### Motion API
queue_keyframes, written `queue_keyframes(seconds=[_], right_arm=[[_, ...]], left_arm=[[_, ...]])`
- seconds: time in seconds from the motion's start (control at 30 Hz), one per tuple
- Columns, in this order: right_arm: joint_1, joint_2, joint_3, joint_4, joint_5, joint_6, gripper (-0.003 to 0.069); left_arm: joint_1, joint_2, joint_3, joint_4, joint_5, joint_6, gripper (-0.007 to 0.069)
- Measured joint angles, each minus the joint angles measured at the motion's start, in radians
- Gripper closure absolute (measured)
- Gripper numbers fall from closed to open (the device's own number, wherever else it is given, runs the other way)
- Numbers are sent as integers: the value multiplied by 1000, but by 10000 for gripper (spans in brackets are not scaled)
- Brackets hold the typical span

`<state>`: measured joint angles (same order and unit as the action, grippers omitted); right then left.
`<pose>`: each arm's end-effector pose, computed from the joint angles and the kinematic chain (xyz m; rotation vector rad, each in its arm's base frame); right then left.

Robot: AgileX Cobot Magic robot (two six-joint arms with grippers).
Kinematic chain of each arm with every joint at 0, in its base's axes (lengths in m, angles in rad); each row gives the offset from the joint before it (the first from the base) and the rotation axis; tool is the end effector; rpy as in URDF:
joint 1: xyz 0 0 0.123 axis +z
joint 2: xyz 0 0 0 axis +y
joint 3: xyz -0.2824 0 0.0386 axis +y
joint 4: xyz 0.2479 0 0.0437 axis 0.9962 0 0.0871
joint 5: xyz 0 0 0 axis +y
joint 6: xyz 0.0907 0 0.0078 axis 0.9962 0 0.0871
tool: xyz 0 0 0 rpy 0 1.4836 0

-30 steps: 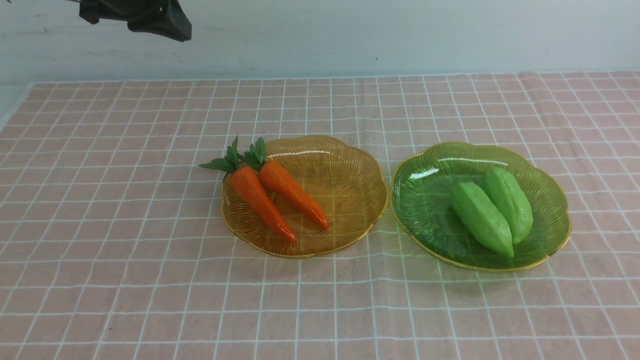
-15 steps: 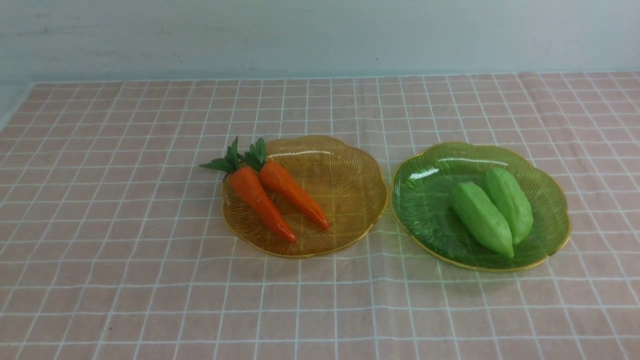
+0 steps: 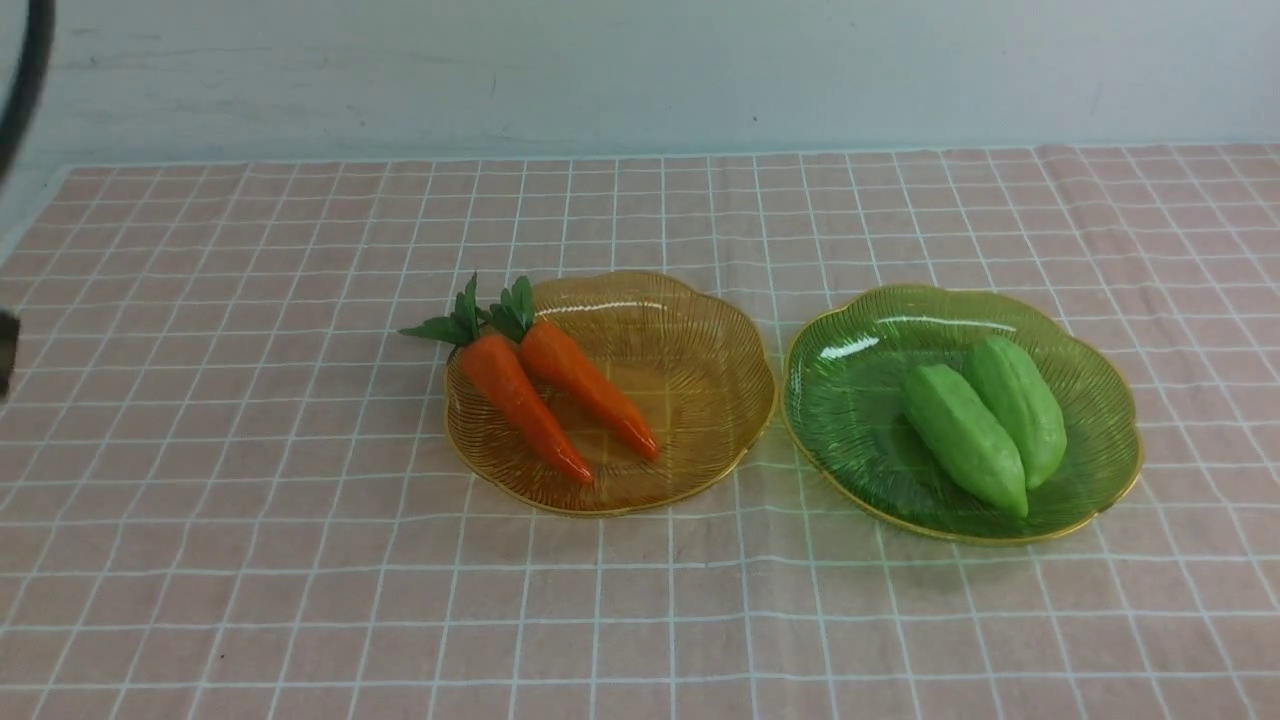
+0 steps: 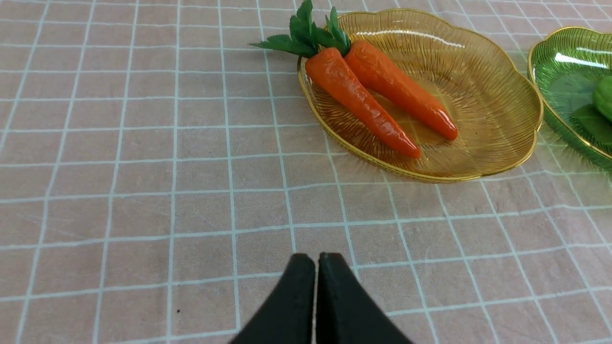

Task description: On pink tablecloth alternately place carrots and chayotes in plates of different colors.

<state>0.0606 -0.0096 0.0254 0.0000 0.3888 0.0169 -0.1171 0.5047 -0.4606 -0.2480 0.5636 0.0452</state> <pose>0.0522 0.0032 0.1701 -0.0413 1.8881 0.0530 0.0978 -0.0236 0.2822 0.0302 2.0870 -0.3090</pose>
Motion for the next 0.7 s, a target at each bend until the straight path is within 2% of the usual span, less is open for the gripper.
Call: queue_keyframes(seconds=[0.2,0.43,0.53,0.7], right_arm=[[0,0,0,0,0,0,674],[0,0,0,0,0,0,674],[0,0,0,0,0,0,674],[0,0,0,0,0,0,674]], left_arm=[[0,-43,87,53,-64,18,628],[16,-421,409,124,-283,18,628],[18,-502,484,192,-284,18,628],[18,-517,488,267,-269,18,628]])
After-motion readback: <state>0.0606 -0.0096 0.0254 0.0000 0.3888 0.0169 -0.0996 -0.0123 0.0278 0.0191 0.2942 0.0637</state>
